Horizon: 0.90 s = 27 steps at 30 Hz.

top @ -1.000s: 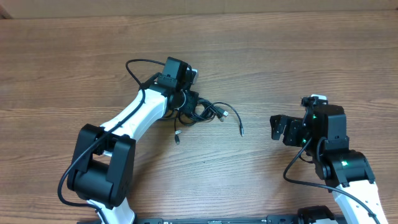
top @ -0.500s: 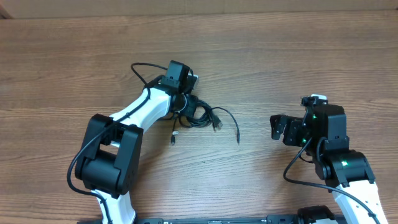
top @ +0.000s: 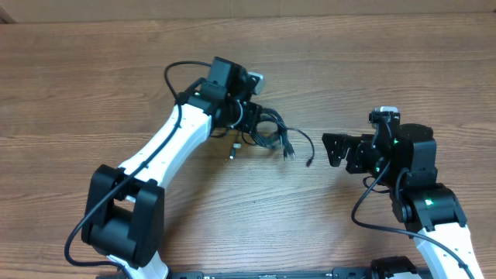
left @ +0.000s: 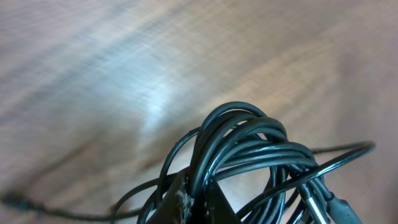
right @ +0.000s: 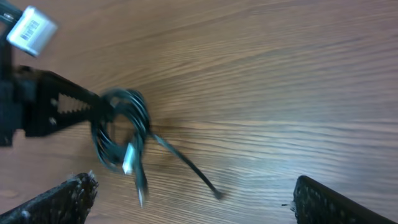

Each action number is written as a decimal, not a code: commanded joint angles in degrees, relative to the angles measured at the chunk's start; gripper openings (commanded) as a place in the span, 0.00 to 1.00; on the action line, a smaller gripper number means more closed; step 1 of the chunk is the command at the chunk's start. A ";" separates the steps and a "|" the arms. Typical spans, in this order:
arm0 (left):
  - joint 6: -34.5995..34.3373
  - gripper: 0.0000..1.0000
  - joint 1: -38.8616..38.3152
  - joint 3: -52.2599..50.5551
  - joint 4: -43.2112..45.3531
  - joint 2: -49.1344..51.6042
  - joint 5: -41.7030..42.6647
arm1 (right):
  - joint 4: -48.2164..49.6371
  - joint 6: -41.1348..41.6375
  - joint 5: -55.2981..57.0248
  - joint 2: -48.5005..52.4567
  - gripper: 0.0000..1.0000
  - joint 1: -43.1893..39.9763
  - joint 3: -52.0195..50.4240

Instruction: Untangle cables

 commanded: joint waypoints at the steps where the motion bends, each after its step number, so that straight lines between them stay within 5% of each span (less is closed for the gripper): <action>1: 3.45 0.04 -3.63 0.68 -2.62 -0.94 3.30 | 1.25 -0.02 -4.96 2.01 0.99 -0.15 1.73; 7: 9.40 0.04 -8.79 0.66 -2.97 -0.94 2.91 | 1.73 -0.02 -10.60 6.43 0.84 -0.15 1.73; 14: 8.39 0.04 -10.67 0.68 -1.16 -0.94 -0.42 | -0.31 -0.02 -17.35 10.01 0.57 -0.15 1.73; 27: 3.58 0.04 -10.69 0.68 3.30 -0.94 16.20 | -2.14 -0.22 -16.20 11.10 0.47 -0.15 1.62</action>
